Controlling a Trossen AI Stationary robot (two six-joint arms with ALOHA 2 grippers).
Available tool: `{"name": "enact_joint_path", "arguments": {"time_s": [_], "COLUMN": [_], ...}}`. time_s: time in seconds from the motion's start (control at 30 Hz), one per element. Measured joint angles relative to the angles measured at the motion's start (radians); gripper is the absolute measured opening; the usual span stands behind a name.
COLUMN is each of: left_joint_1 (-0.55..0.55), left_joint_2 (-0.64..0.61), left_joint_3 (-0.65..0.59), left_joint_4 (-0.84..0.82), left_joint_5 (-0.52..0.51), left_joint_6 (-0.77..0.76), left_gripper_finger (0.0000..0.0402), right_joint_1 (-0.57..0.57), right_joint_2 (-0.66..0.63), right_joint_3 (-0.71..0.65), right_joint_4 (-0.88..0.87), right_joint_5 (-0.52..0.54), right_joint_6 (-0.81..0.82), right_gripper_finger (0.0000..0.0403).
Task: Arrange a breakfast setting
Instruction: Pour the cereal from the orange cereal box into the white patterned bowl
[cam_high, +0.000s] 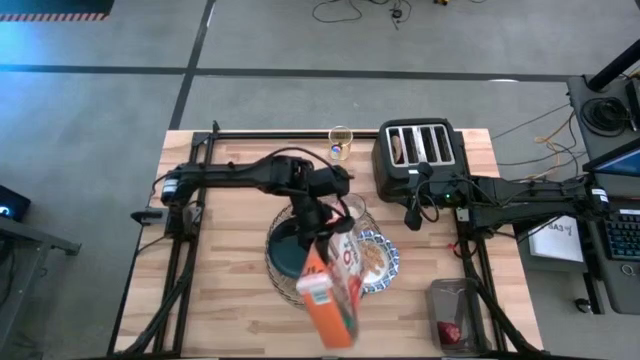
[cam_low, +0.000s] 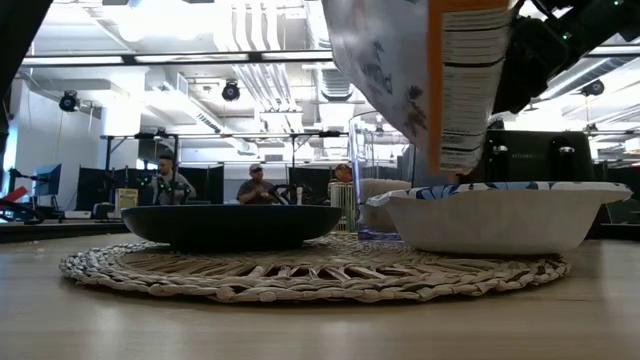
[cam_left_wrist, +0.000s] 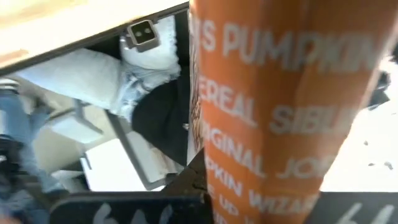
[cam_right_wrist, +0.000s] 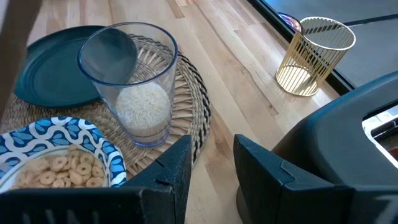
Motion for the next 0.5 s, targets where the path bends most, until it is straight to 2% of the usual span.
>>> {"name": "enact_joint_path", "arguments": {"time_s": [0.17, 0.5], "left_joint_1": [-0.023, -0.069], "left_joint_2": [0.0, 0.0], "left_joint_3": [0.039, 0.057], "left_joint_4": [-0.149, -0.287], "left_joint_5": [-0.069, -0.169], "left_joint_6": [0.169, 0.477], "left_gripper_finger": [0.0, 0.0], "right_joint_1": [0.0, 0.0], "right_joint_2": [0.0, 0.0], "right_joint_3": [0.0, 0.0], "right_joint_4": [0.0, 0.0], "right_joint_5": [0.0, 0.0], "right_joint_6": [0.0, 0.0], "right_gripper_finger": [0.0112, 0.0112]}}
